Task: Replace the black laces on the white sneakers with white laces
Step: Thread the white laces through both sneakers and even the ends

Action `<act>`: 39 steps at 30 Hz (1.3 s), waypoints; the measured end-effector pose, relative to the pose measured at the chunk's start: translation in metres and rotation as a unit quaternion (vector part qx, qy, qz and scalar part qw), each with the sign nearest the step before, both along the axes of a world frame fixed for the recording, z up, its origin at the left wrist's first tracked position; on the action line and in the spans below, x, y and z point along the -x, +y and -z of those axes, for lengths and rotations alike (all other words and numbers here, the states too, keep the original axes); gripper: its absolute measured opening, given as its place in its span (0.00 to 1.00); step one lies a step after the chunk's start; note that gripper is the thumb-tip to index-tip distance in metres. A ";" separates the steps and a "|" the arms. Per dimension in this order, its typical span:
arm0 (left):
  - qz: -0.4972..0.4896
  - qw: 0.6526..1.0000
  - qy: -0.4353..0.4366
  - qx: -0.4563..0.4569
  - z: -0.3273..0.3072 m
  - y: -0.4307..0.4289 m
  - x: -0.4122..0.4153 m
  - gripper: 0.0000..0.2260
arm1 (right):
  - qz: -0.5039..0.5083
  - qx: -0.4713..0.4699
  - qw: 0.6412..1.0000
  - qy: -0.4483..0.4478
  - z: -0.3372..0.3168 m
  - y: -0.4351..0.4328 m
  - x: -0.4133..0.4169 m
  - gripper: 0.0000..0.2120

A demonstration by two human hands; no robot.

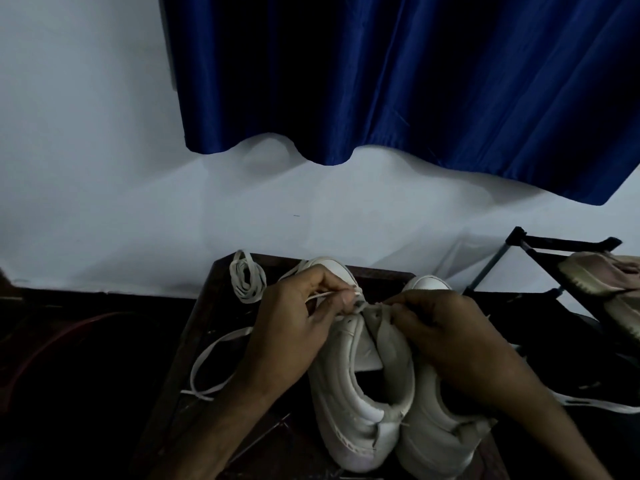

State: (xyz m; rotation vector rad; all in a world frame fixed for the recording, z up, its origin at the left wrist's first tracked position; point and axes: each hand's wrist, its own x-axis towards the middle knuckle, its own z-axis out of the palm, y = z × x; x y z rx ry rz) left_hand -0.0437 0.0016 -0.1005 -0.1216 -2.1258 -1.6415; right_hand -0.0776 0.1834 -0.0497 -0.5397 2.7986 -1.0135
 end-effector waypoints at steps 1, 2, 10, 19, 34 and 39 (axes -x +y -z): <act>0.001 1.000 0.003 0.016 -0.001 0.001 0.000 0.04 | 0.001 0.010 1.000 -0.013 0.001 0.001 0.002 0.09; 0.000 0.999 0.007 0.033 -0.002 0.002 0.001 0.04 | 0.001 0.019 1.000 -0.023 0.002 0.002 0.003 0.09; 0.021 0.998 -0.058 -0.005 -0.009 0.006 0.006 0.09 | 0.001 0.061 0.996 -0.059 0.003 0.000 0.006 0.09; 0.014 0.994 -0.073 0.086 -0.018 0.004 0.006 0.16 | 0.005 0.061 0.996 -0.062 0.002 -0.002 0.004 0.09; 0.039 0.990 -0.133 -0.021 -0.007 -0.005 0.007 0.17 | -0.028 0.136 0.983 -0.120 0.000 -0.006 -0.005 0.05; 0.057 0.988 -0.137 -0.028 -0.014 -0.007 0.000 0.11 | -0.005 -0.024 0.998 0.060 0.011 -0.014 -0.006 0.07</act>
